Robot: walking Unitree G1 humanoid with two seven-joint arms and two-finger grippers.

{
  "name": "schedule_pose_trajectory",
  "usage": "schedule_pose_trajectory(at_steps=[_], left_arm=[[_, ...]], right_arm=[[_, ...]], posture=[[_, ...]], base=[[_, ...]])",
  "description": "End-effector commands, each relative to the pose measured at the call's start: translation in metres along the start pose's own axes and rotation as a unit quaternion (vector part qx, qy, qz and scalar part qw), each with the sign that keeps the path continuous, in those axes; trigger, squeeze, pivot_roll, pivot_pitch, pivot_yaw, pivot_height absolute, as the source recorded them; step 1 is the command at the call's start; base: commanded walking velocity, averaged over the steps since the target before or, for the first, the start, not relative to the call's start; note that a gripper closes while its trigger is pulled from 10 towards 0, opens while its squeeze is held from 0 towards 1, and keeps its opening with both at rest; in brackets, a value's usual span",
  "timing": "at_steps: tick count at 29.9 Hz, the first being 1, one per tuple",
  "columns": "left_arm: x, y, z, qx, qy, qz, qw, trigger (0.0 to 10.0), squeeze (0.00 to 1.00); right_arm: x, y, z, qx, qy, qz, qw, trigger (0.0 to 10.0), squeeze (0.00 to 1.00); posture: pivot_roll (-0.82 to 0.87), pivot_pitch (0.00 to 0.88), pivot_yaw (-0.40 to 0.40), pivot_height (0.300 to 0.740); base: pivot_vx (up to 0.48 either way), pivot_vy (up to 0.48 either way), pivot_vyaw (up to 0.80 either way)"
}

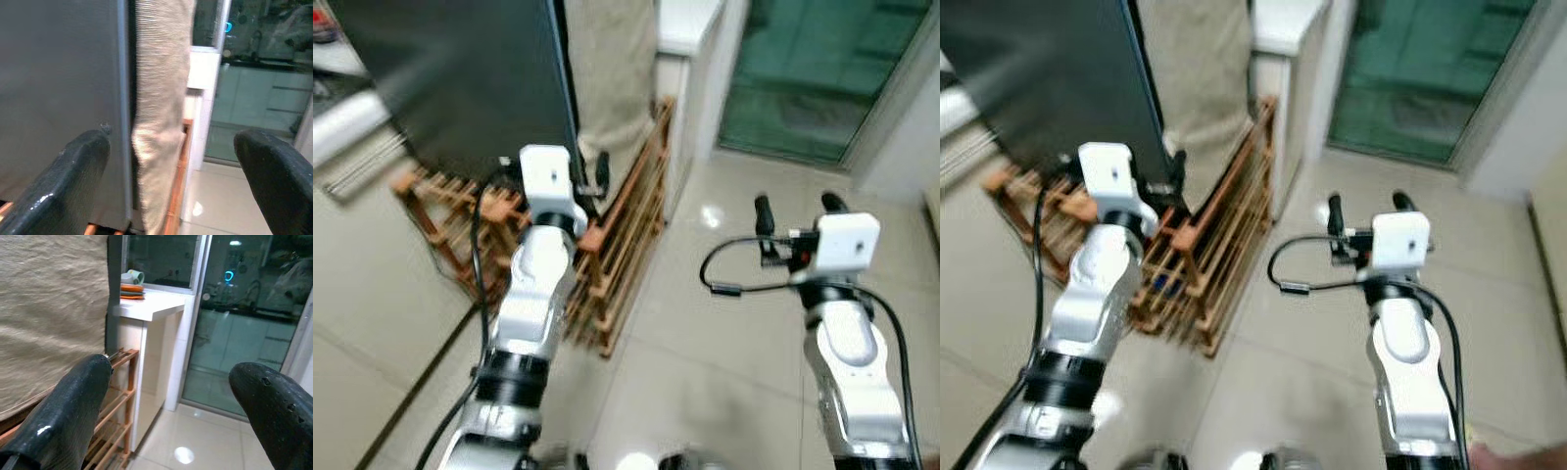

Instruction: Restocking fridge

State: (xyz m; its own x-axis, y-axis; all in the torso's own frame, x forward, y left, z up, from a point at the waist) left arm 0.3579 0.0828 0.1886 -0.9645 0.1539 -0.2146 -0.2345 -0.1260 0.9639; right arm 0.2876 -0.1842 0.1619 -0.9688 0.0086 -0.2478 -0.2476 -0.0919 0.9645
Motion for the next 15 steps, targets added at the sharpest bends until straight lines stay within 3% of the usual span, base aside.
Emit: schedule_pose_trajectory(at_steps=[1,6,9,10,12,15], left_arm=[[-0.003,-0.002,0.003,0.003,-0.002,0.011,1.000,10.0,0.00],[0.002,0.018,0.024,0.033,0.031,-0.040,0.998,10.0,0.00],[0.017,0.040,0.044,0.015,0.070,-0.092,0.993,10.0,0.00],[0.017,0.040,0.044,0.015,0.070,-0.092,0.993,10.0,0.00],[0.032,0.053,0.055,-0.024,0.089,-0.120,0.989,10.0,0.00],[0.036,0.051,0.059,-0.021,0.099,-0.110,0.989,10.0,0.00]], right_arm=[[-0.001,0.000,0.003,0.001,0.002,0.000,1.000,10.0,0.19],[0.000,0.022,0.003,0.040,-0.003,-0.056,0.998,10.0,0.19],[0.001,0.049,0.009,0.064,0.007,-0.114,0.991,10.0,0.20],[0.001,0.049,0.009,0.064,0.007,-0.114,0.991,10.0,0.20],[0.003,0.055,0.005,0.051,-0.009,-0.120,0.991,10.0,0.20],[0.008,0.044,-0.006,0.035,-0.030,-0.096,0.994,10.0,0.20]], posture=[[-0.17,0.074,0.025,0.732],[-0.17,0.066,0.035,0.732],[-0.18,0.063,0.033,0.732],[-0.18,0.063,0.033,0.732],[-0.16,0.058,0.017,0.732],[-0.15,0.051,0.009,0.732]], base=[[0.000,0.000,0.00],[0.000,0.000,0.00],[0.000,0.000,0.00],[0.000,0.000,0.00],[0.000,0.000,0.00],[0.000,0.000,0.00]])
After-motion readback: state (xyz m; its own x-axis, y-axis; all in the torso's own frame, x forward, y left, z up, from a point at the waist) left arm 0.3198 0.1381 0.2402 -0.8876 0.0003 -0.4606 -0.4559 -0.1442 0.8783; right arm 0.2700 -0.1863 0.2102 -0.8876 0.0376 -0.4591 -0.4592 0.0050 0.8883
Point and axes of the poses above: a point about 5 cm out from each wrist's last joint towards the gripper, its own x axis pointing back from the gripper into the wrist, its own y axis along the axis of the wrist's last joint, z = x × y, the point moved 2 cm from there along -x, pointing out of the wrist towards the gripper, and after that the axes turned 14 degrees about -x, right-handed, at the moved point
